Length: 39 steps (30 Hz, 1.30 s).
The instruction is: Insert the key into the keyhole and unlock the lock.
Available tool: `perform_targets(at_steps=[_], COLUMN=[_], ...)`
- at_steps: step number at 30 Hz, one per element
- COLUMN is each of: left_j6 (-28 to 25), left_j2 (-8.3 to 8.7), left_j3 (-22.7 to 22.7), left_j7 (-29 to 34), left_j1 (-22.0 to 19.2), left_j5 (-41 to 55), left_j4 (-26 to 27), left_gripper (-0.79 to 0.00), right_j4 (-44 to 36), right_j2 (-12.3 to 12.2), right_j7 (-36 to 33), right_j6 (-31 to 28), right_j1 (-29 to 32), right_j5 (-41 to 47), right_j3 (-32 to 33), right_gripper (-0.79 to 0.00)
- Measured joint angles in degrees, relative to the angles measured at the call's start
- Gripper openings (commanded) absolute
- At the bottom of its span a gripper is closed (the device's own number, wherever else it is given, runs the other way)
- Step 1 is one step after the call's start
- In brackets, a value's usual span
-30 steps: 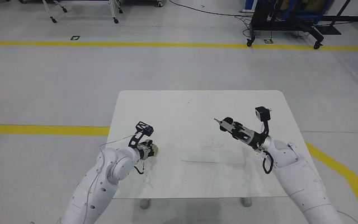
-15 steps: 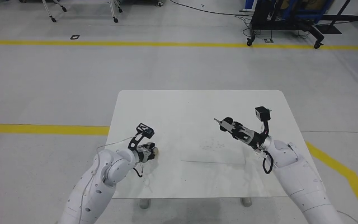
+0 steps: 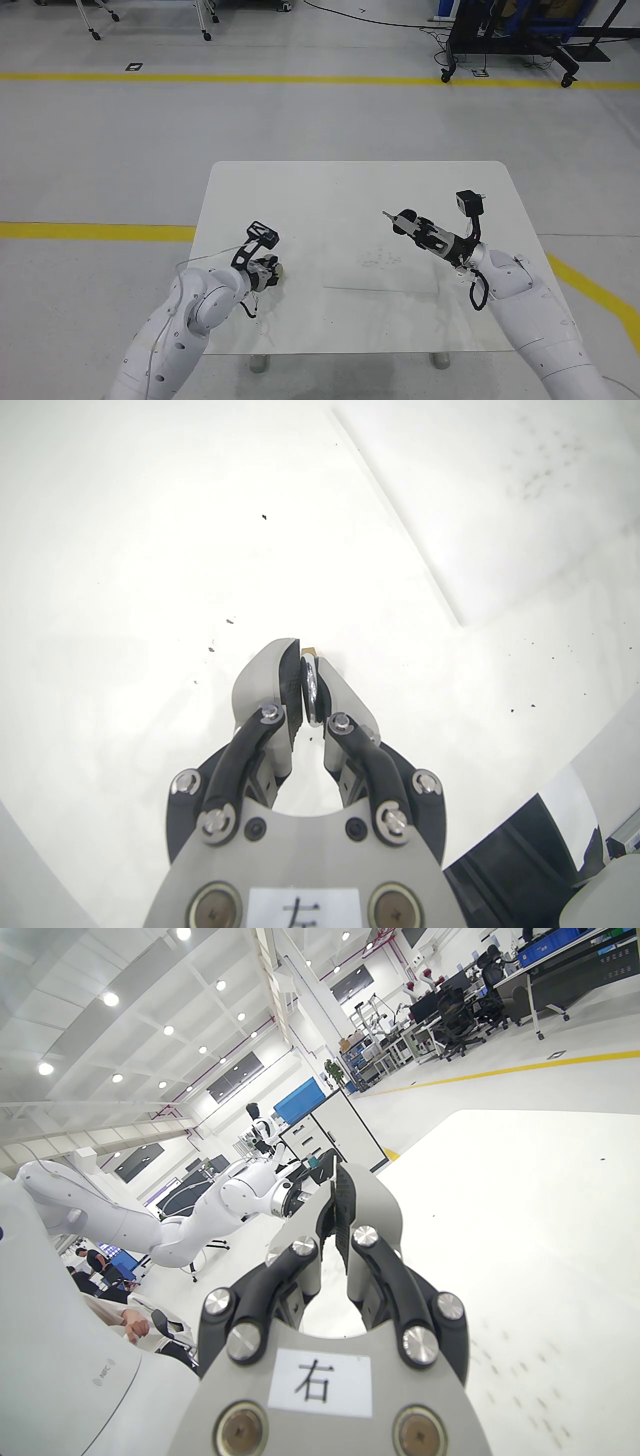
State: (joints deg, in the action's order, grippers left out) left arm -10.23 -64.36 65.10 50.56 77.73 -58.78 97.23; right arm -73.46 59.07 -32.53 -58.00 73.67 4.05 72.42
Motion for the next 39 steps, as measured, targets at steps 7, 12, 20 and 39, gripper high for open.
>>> perform_targets(at_steps=[7,12,20,39], left_j6=[-0.19,-0.52,-0.53,0.45], left_j2=[0.1,0.1,-0.08,0.0], left_j3=[0.1,-0.13,-1.1,-1.5], left_j7=[0.33,0.62,0.65,1.69], left_j1=[0.25,0.12,-0.81,-1.42], left_j5=[-0.03,0.52,0.99,-0.34], left_j4=[0.39,0.42,-0.75,-1.31], left_gripper=[-0.785,-0.763,-0.588,-0.785], right_j4=[0.0,0.0,0.0,0.0], right_j2=[0.0,0.0,0.0,0.0], right_j7=[0.0,0.0,0.0,0.0], right_j6=[0.0,0.0,0.0,0.0], right_j1=[0.0,0.0,0.0,0.0], right_j5=[0.0,0.0,0.0,0.0], right_j3=[0.0,0.0,0.0,0.0], right_gripper=[-0.785,-0.785,-0.785,-0.785])
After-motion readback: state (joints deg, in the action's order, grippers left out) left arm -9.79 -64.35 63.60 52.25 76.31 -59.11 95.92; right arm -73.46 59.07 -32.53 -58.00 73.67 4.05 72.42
